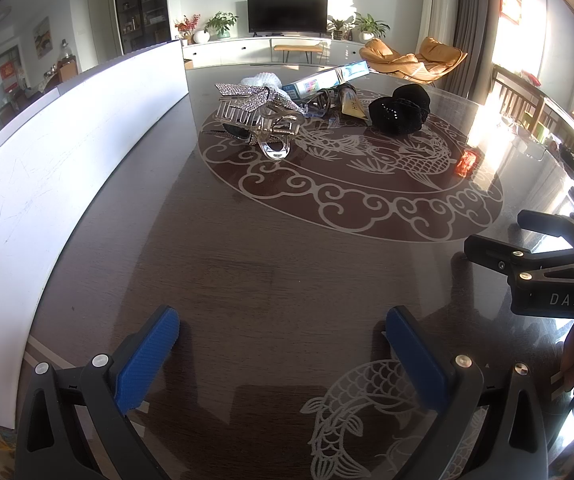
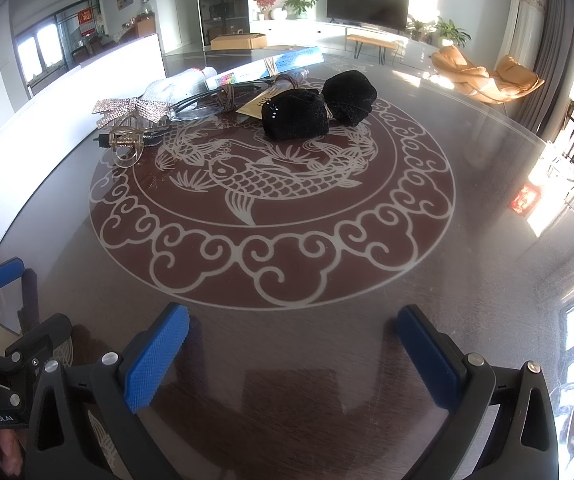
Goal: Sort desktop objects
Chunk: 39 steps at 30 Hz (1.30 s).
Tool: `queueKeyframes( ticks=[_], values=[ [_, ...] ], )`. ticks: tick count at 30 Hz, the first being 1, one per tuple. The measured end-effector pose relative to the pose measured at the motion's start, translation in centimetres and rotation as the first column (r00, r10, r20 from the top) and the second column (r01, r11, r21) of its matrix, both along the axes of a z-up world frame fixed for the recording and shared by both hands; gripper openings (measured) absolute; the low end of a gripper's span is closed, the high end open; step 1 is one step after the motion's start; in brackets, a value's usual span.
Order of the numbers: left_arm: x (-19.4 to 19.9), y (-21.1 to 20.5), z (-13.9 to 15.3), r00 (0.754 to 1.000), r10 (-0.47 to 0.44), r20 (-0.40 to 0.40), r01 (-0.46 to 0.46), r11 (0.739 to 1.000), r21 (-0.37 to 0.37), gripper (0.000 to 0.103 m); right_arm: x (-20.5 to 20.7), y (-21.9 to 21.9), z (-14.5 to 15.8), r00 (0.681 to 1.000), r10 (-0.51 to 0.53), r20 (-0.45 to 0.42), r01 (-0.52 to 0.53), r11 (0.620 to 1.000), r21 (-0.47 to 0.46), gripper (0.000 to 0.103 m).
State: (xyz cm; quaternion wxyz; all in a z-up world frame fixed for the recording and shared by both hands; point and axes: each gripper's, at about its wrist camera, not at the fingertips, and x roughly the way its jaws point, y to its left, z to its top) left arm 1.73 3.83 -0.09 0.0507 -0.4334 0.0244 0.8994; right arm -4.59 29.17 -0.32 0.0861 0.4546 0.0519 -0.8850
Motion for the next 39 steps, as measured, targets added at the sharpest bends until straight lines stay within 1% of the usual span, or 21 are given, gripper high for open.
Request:
queueKeyframes(
  ticks=[13,16,17,19,22,24,25,26,27,28,29,31,33,36,39],
  values=[
    [0.3,-0.1,0.2,1.000,-0.007,0.006,0.007,1.000,-0.002,0.103,0.0,0.0,0.0,1.000,0.000,0.000,0.000,1.000,0.000,0.103],
    [0.2,-0.5,0.3,0.999,-0.016,0.040,0.016,1.000,-0.002,0.103,0.0,0.0,0.0,1.000,0.000,0.000,0.000,1.000,0.000,0.103],
    [0.0,-0.6,0.4,0.999,-0.016,0.050,0.016,1.000,0.007,0.103,0.0,0.0,0.0,1.000,0.000,0.000,0.000,1.000,0.000,0.103],
    [-0.8,-1.5,1.1,0.999,-0.019,0.050,0.015,0.997,0.073,0.103,0.0,0.0,0.1,1.000,0.000,0.000,0.000,1.000,0.000,0.103],
    [-3.4,-3.1,3.3,0.999,0.034,0.024,-0.037,0.989,0.145,0.103,0.0,0.0,0.1,1.000,0.000,0.000,0.000,1.000,0.000,0.103],
    [-6.1,-3.1,4.7,0.999,0.033,0.025,-0.037,0.985,0.168,0.103,0.0,0.0,0.1,1.000,0.000,0.000,0.000,1.000,0.000,0.103],
    [-7.8,-2.6,5.1,0.999,0.012,0.037,-0.018,0.986,0.165,0.103,0.0,0.0,0.1,1.000,0.000,0.000,0.000,1.000,0.000,0.103],
    [-9.6,-1.9,5.3,0.999,-0.013,0.050,0.006,0.990,0.141,0.103,0.0,0.0,0.0,1.000,0.000,0.000,0.000,1.000,0.000,0.103],
    [-11.3,-1.2,5.4,0.998,-0.023,0.057,0.017,0.995,0.101,0.103,0.0,0.0,0.1,1.000,0.000,0.000,0.000,1.000,0.000,0.103],
    [-12.6,-0.7,5.3,0.998,-0.019,0.060,0.015,0.998,0.068,0.103,0.0,0.0,0.0,1.000,0.000,0.000,0.000,1.000,0.000,0.103],
    [-14.0,-0.2,5.1,0.997,-0.024,0.067,0.020,0.998,0.059,0.103,0.0,0.0,0.0,1.000,0.000,0.000,0.000,1.000,0.000,0.103],
    [-16.4,0.0,4.3,0.992,-0.051,0.116,0.040,0.994,0.098,0.103,0.0,0.0,0.0,1.000,0.000,0.000,0.000,1.000,0.000,0.103],
    [-17.9,-0.1,3.1,0.987,-0.031,0.158,0.014,0.994,0.107,0.103,0.0,0.0,0.0,1.000,0.000,0.000,0.000,1.000,0.000,0.103],
    [-19.3,-1.1,1.5,0.977,0.022,0.211,-0.048,0.992,0.120,0.103,0.0,0.0,0.0,1.000,0.000,0.000,0.000,1.000,0.000,0.103],
    [-19.9,-1.7,0.9,0.980,0.049,0.195,-0.070,0.992,0.105,0.103,0.0,0.0,0.0,1.000,0.000,0.000,0.000,1.000,0.000,0.103]
  ],
)
